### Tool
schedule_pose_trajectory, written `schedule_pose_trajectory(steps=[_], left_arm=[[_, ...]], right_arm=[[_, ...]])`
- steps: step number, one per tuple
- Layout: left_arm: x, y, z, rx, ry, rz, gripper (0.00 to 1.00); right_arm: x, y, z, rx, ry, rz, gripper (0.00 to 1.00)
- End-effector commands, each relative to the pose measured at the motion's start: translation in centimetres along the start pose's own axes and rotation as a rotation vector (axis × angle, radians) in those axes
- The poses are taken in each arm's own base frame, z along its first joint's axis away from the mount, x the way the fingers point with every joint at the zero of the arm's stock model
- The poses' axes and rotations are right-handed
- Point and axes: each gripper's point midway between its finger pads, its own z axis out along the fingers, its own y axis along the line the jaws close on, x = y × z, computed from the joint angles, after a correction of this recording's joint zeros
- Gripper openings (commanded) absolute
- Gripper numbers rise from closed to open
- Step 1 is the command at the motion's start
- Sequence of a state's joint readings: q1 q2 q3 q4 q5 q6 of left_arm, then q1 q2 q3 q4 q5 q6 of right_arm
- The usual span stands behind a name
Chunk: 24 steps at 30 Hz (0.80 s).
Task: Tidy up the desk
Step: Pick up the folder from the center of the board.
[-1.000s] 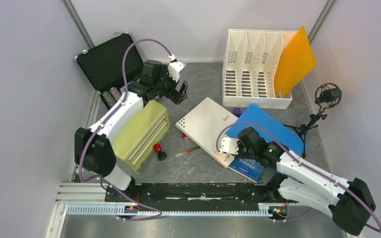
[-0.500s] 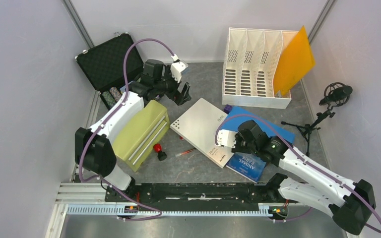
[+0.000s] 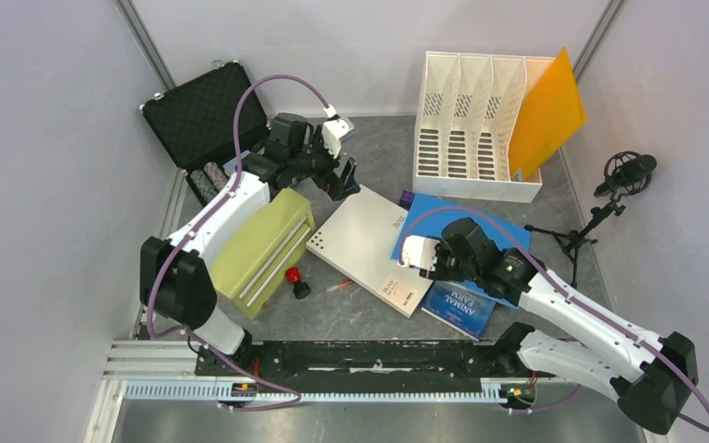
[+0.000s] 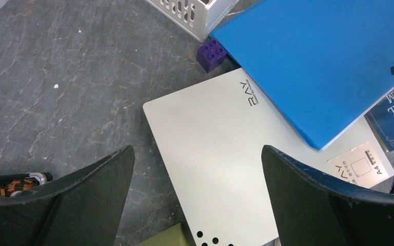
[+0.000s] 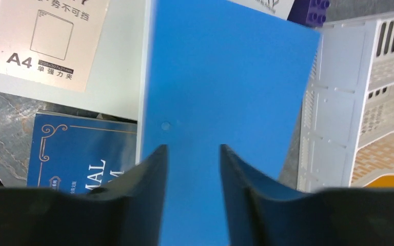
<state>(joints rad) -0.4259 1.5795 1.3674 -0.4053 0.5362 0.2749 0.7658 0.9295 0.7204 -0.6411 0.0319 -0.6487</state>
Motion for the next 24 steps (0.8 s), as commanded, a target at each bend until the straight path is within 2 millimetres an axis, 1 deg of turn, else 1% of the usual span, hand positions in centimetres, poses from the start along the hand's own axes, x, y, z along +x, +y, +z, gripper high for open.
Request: schedule_pose_trajectory(steps=[1,2,3,6,7,9,13,18,21,24], left_arm=[[-1.1,0.6,-0.5,-0.042,-0.026,0.055,1.00],[-1.0,0.6,-0.5,-0.041,-0.025,0.055,1.00],[-0.9,0.6,-0.5,-0.040,-0.022,0.054,1.00],[-0.8,0.6,-0.4,-0.039,-0.017,0.052,1.00],[-0.8,0.6,-0.4,-0.038,-0.017,0.052,1.00],[-0.8,0.6,-0.3,-0.036,-0.016,0.048,1.00],[-0.9,0.6,-0.2,-0.032,-0.018,0.034,1.00],[-0.6,0.6,0.0,-0.028,-0.013,0.025,1.00],[0.0,0.1,0.3,-0.007,0.001,0.014,1.00],[0.5,-0.3,0.8,0.013,0.018,0.007,1.00]], right_arm=[[1.0,-0.6,0.0,0.050,0.043,-0.009,0.55],[1.7,-0.3,0.2,0.051,0.064,-0.014,0.61],[2.2,-0.1,0.3,0.054,0.082,-0.017,0.65],[4.1,1.3,0.9,0.019,0.132,-0.025,0.74],[4.7,1.8,1.1,0.007,0.149,-0.028,0.76],[5.8,2.0,1.4,0.016,0.187,-0.039,0.79],[6.9,2.3,1.8,0.022,0.221,-0.049,0.84],[8.6,2.5,2.2,0.037,0.286,-0.068,0.86],[9.6,2.3,2.2,0.063,0.325,-0.089,0.83],[10.0,2.5,2.2,0.063,0.344,-0.103,0.77]])
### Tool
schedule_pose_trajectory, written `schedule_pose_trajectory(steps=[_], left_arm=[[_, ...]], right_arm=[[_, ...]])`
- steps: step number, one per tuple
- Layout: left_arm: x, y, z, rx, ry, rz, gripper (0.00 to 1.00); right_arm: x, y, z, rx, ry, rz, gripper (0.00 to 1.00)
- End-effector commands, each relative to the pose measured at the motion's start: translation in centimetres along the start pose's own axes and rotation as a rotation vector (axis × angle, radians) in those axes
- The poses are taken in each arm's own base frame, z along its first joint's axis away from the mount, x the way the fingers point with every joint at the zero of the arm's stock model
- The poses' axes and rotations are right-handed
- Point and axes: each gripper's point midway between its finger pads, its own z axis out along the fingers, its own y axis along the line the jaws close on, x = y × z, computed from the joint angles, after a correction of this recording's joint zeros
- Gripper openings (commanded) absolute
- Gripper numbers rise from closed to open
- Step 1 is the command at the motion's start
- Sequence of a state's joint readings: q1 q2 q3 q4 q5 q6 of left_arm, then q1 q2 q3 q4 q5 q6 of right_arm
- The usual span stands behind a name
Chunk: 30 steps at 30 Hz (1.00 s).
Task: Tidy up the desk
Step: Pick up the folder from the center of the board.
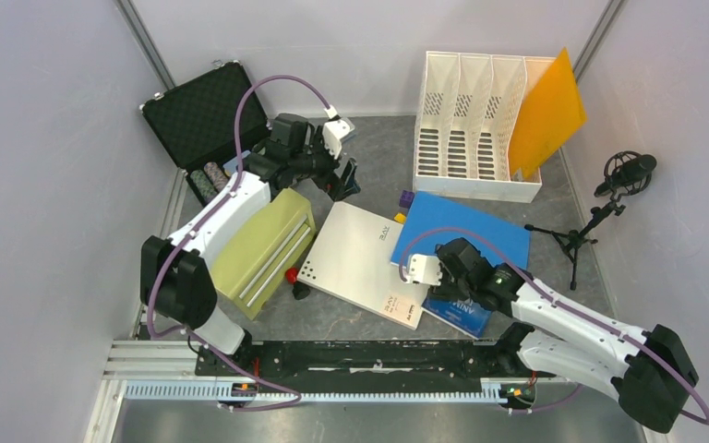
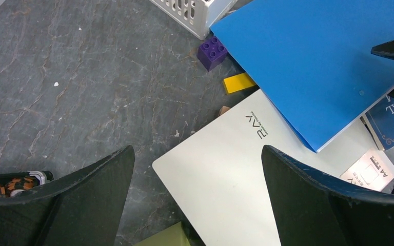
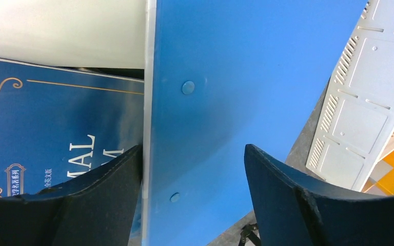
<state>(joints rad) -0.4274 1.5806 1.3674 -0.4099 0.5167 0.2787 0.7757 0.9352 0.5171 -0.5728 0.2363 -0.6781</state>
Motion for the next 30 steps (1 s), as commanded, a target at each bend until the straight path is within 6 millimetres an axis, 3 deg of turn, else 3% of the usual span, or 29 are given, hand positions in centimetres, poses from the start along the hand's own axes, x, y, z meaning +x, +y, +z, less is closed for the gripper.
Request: schedule_pose_trajectory(steps=[1,7,12,17,20,30], left_arm=[[0.4,-0.6,1.0,0.032,0.012,0.003,1.00],[0.8,-1.1,1.7,0.060,0.027,-0.008,1.00],[3.0,-4.5,2.5,0.200,0.076,0.090,1.00],[5.3,-5.9,3.6,0.207,0.127,0.188,1.00],[5.9,-6.4,4.0,0.219,0.132,0.208,1.00],[6.9,-7.8,4.9,0.246,0.063,0.376,1.00]], right_arm=[[2.8,0.8,0.6,0.003,0.116,-0.056,0.75],[3.5,1.3,-0.2,-0.032,0.141,-0.104,0.67],[3.0,1.3,-0.2,-0.032,0.111,-0.091,0.53],[2.2,1.2,0.0,-0.033,0.087,-0.062,0.26],[1.7,0.5,-0.1,-0.012,0.078,-0.041,0.02],[-1.7,-1.9,-1.9,0.029,-0.040,0.022,0.00]])
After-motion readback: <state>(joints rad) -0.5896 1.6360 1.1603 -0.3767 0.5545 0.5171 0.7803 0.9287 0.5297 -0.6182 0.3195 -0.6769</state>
